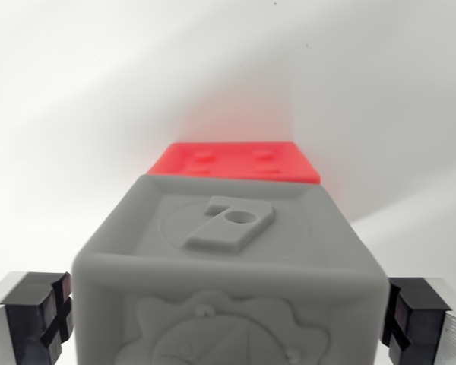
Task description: Destack cube
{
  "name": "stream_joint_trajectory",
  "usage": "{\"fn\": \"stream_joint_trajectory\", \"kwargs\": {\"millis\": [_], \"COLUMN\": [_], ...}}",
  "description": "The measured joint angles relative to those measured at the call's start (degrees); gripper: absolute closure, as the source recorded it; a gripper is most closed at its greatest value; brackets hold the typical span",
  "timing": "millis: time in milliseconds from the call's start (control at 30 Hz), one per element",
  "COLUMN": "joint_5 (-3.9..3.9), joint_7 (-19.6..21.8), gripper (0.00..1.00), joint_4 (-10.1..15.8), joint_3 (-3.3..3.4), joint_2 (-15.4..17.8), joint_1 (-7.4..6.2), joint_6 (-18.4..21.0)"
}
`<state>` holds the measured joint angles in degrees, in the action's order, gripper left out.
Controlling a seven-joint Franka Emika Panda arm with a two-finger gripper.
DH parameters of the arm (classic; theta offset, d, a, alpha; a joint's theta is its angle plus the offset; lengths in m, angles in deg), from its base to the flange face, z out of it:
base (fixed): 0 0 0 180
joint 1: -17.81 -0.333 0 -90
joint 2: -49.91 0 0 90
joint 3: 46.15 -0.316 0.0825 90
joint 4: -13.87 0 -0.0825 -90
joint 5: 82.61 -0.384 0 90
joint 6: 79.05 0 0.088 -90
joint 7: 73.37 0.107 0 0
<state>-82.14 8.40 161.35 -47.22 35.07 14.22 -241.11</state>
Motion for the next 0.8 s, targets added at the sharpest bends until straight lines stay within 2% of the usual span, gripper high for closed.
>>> {"fn": "stream_joint_trajectory", "kwargs": {"millis": [33,800], "joint_5": [0.00,0.01], "joint_7": [0.0,0.0], "gripper": [1.00,1.00], "joint_4": [0.0,-0.1], "joint_3": [0.01,0.03], "joint_2": [-0.1,-0.1], "joint_1": [-0.01,-0.04], "joint_6": [-0.1,-0.1]}}
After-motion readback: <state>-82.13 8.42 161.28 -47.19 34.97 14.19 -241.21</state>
